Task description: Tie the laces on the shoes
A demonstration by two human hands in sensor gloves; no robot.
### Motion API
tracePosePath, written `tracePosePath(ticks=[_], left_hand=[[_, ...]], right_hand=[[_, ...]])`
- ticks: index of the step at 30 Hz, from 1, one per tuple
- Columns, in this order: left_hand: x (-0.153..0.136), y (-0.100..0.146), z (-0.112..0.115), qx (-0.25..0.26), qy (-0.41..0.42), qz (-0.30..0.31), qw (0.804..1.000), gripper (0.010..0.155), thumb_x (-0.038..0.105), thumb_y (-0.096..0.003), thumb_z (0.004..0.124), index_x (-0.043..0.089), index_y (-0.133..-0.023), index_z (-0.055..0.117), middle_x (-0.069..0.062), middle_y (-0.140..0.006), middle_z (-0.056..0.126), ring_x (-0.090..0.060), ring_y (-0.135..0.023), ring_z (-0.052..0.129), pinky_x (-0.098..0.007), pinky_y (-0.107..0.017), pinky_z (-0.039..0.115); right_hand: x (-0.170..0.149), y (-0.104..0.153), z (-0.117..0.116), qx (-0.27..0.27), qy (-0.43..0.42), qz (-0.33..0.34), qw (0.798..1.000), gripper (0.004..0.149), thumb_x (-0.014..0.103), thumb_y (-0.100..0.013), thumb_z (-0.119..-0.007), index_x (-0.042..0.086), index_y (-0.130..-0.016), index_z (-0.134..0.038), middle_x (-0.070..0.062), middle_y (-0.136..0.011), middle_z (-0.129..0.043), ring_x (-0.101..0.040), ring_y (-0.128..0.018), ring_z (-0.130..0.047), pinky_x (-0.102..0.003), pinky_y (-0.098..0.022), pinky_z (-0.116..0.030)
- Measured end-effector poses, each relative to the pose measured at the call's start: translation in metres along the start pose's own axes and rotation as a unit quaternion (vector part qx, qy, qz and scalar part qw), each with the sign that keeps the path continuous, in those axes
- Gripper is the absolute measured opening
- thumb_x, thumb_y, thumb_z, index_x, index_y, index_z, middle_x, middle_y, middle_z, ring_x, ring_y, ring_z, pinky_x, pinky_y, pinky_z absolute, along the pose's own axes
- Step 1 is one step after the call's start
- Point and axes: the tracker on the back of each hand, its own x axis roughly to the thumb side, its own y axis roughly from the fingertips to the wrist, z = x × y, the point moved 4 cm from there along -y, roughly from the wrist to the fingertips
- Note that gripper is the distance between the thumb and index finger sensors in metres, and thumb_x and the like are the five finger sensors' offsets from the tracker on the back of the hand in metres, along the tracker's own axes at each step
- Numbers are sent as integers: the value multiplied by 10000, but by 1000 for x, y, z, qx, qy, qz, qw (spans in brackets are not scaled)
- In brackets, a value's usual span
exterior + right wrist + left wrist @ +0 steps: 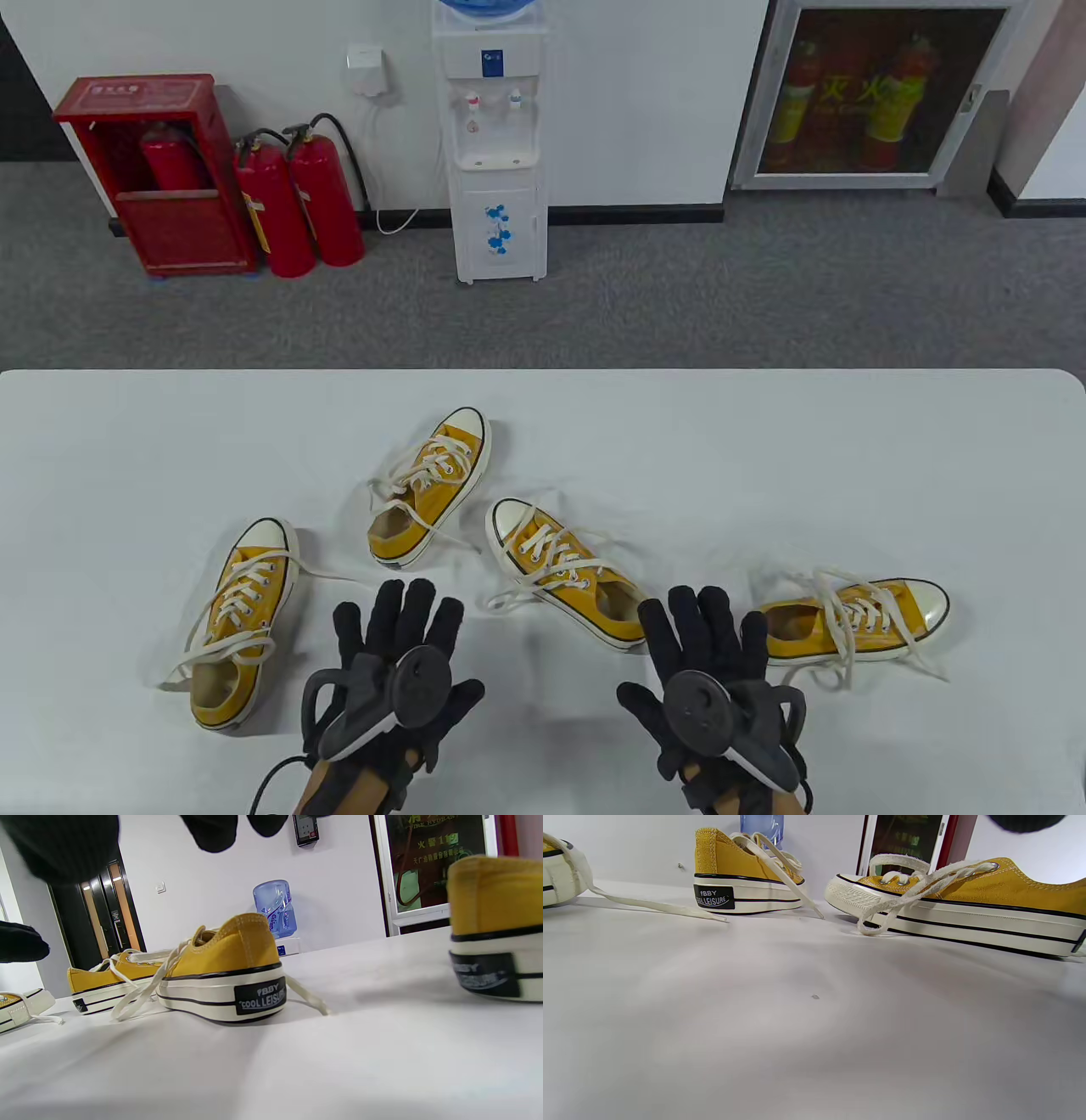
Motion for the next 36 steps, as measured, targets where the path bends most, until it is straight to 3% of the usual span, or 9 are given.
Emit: tracePosePath(ticks=[21,31,36], left_hand=[[-3,-2,4,-12,19,0,1000,909,734,-407,600,360,-1145,221,-30,-1245,50,-414,-1175,62,-779,-719,39],[-1,-2,8,-32,30,9,999,910,732,-410,601,354,-1146,223,-33,-1246,56,-418,-1175,70,-781,-718,42],[-1,-2,8,-31,31,9,999,908,731,-410,603,355,-1146,227,-34,-1246,62,-417,-1176,75,-780,-719,44]], right_hand=[[-4,-10,10,-2,20,-21,1000,861,642,-377,-711,276,-1107,-437,-42,-1177,-238,-427,-1113,-252,-731,-718,-154],[5,-45,41,45,-46,-69,996,824,593,-397,-754,258,-1100,-483,-51,-1176,-286,-434,-1109,-344,-721,-739,-236],[9,-71,43,54,-51,-82,994,786,575,-407,-755,253,-1088,-530,-59,-1170,-378,-428,-1088,-471,-701,-744,-344]])
